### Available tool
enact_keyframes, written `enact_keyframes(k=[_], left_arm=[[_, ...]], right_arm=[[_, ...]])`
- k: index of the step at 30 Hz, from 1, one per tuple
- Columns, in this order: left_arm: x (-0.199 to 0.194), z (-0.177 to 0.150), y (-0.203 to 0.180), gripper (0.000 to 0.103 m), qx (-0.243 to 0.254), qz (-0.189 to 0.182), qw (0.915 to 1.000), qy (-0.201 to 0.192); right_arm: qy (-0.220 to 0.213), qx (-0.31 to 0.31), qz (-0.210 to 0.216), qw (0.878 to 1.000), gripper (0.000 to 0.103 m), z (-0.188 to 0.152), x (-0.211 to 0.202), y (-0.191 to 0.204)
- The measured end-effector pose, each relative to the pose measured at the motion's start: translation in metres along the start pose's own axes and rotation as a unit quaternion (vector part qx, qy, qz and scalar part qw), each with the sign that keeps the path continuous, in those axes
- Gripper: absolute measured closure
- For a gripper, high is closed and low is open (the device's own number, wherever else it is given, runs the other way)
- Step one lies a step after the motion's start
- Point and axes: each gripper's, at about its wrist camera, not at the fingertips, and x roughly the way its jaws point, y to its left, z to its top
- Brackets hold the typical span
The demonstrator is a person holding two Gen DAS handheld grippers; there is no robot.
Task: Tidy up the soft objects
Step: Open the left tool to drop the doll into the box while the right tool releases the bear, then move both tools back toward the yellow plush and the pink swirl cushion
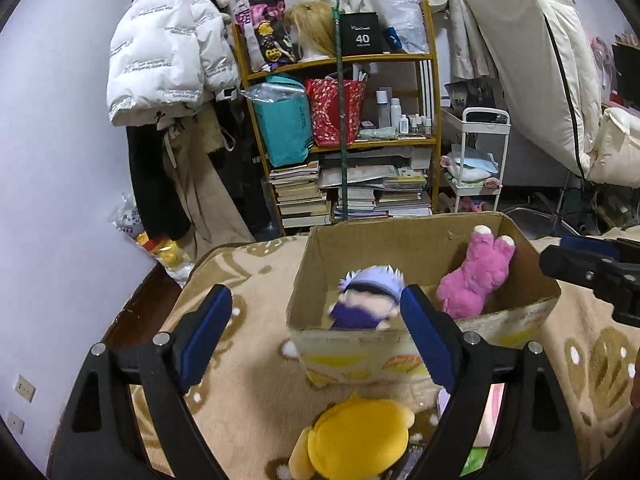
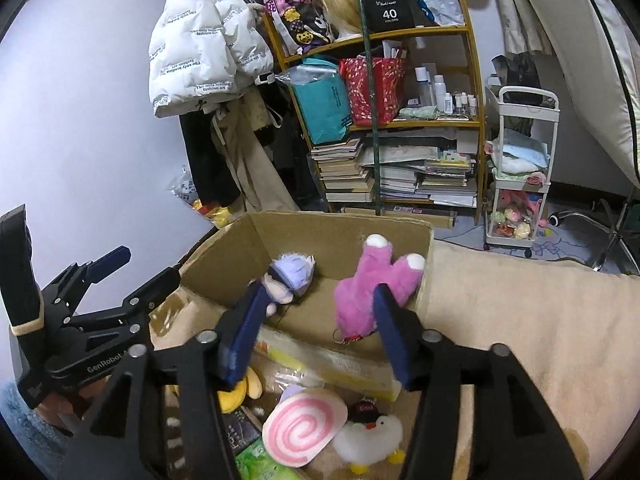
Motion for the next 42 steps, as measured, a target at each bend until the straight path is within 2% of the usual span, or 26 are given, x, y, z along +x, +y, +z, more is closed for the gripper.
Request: enact_keyframes(k=[2, 4, 6, 11, 18, 25, 31, 42], left_arm=[[-0.007, -0.002, 0.005, 0.015, -0.005, 0.002, 1.0000, 0.001], [-0.014, -0.004, 0.008, 0.008, -0.009, 0.005, 0.9999, 0.000], [-0.023, -0.007, 0.013, 0.008, -0.014, 0.007, 0.9999, -0.004], [-0.044, -0.014, 0.021, 0.008, -0.034, 0.002, 0.9994, 0.009], [-0.073, -0.030, 0.027, 0.007, -0.043, 0.001, 0.9989, 0.018], [-0.095, -0.045, 0.024, 0.007, -0.023, 0.015, 0.9993, 0.025], [-0.099, -0.056, 0.028, 0.007, -0.032, 0.015, 0.9979, 0.055], [-0.090, -0.059, 0.034, 0.007, -0.038, 0.016, 0.9965, 0.072]], right_arm=[[-0.004, 0.002, -0.001, 1.000, 0.032, -0.002, -0.006, 0.002], [-0.007, 0.003, -0.006, 1.000, 0.021, -0.006, -0.013, 0.005], [-0.010, 0.006, -0.011, 1.000, 0.013, -0.008, -0.020, 0.007], [-0.006, 0.003, -0.019, 1.000, 0.000, -0.014, -0.038, 0.012], [0.003, -0.003, -0.014, 1.000, 0.000, -0.026, -0.060, 0.020], [0.008, -0.017, -0.024, 1.000, 0.000, -0.042, -0.072, 0.034], [0.021, -0.009, -0.025, 0.999, 0.000, -0.055, -0.073, 0.036], [0.034, -0.012, -0.032, 0.999, 0.000, -0.059, -0.061, 0.039]])
